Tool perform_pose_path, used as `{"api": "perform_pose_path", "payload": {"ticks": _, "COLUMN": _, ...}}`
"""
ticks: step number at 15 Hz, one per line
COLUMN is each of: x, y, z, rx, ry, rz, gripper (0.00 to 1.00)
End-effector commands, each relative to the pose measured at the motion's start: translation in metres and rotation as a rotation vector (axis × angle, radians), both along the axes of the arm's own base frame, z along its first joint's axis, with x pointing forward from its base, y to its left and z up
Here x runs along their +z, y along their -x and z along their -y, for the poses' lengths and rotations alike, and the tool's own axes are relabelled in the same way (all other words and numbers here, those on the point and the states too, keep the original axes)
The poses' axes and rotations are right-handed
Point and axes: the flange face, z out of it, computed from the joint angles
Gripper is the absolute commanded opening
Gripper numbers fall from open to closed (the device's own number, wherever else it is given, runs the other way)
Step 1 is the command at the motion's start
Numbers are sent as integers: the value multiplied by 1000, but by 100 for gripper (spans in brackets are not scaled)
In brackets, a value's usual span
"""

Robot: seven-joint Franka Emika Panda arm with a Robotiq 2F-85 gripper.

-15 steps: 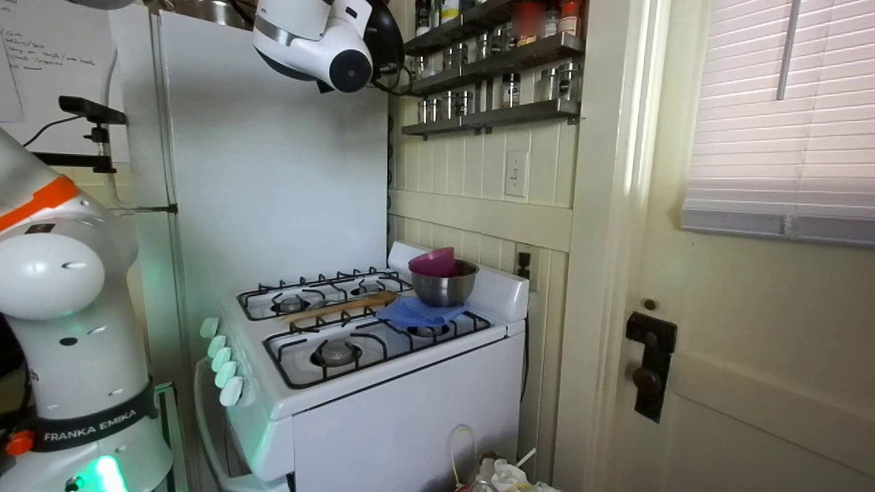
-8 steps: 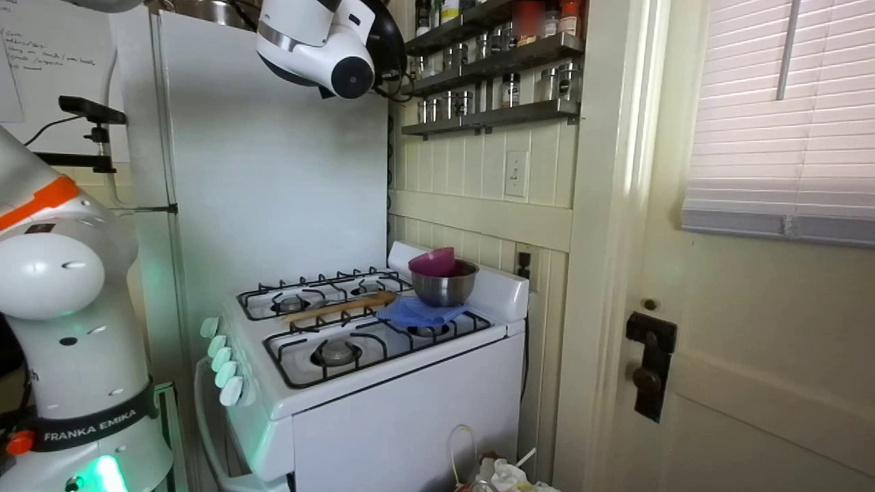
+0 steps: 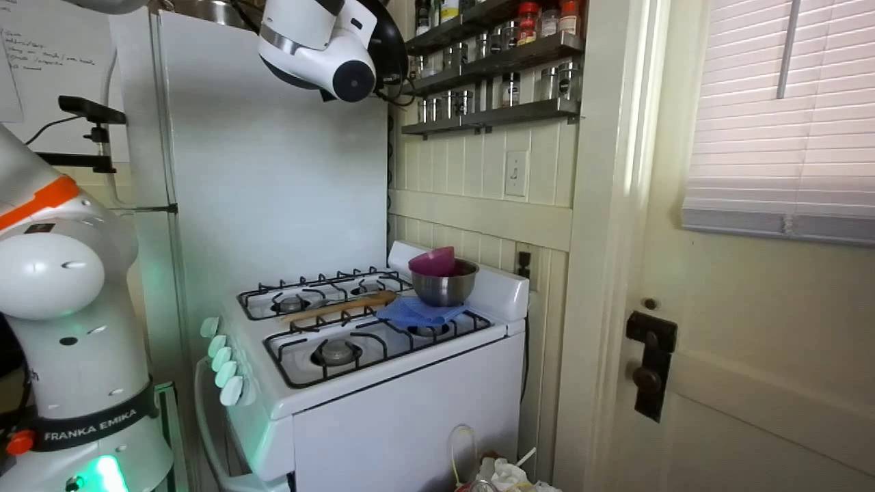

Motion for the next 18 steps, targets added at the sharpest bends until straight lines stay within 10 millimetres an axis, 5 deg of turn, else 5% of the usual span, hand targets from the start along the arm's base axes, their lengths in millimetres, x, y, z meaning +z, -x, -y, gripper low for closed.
{"api": "perform_pose_path", "payload": {"ticks": 1, "x": 7, "y": -13, "z": 1, "rx": -17, "ry": -36, "rz": 10, "gripper": 2}}
{"api": "perform_pose_path", "payload": {"ticks": 9, "x": 21, "y": -10, "z": -15, "rx": -28, "ry": -106, "rz": 75, "gripper": 2}}
{"api": "perform_pose_path", "payload": {"ticks": 18, "x": 52, "y": -6, "z": -56, "rx": -13, "ry": -108, "rz": 113, "gripper": 2}}
